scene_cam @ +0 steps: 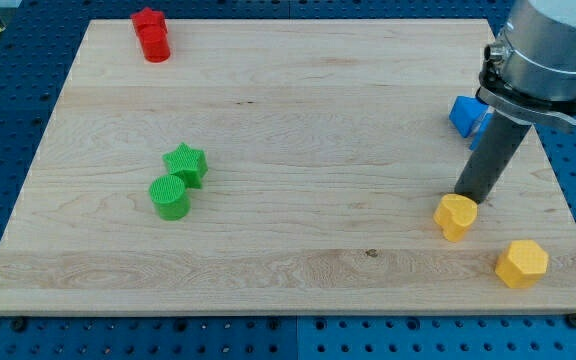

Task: Move yellow heart closer to yellow hexagon

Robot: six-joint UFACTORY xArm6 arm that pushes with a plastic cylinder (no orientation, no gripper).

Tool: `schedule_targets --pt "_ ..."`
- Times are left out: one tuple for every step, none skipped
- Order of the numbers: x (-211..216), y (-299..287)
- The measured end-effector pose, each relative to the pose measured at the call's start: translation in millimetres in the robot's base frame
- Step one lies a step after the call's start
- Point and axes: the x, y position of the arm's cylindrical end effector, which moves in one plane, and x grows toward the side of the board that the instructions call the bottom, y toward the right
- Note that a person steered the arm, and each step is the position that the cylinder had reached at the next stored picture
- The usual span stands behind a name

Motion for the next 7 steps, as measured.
schedule_targets --pt "0.0 -14.1" --pt "0.0 -57.5" --pt "8.5 -55.5" --pt "28.7 -31.5" --pt "39.9 -1.6" --pt "40.0 -11.3" --pt "37.5 -51.2"
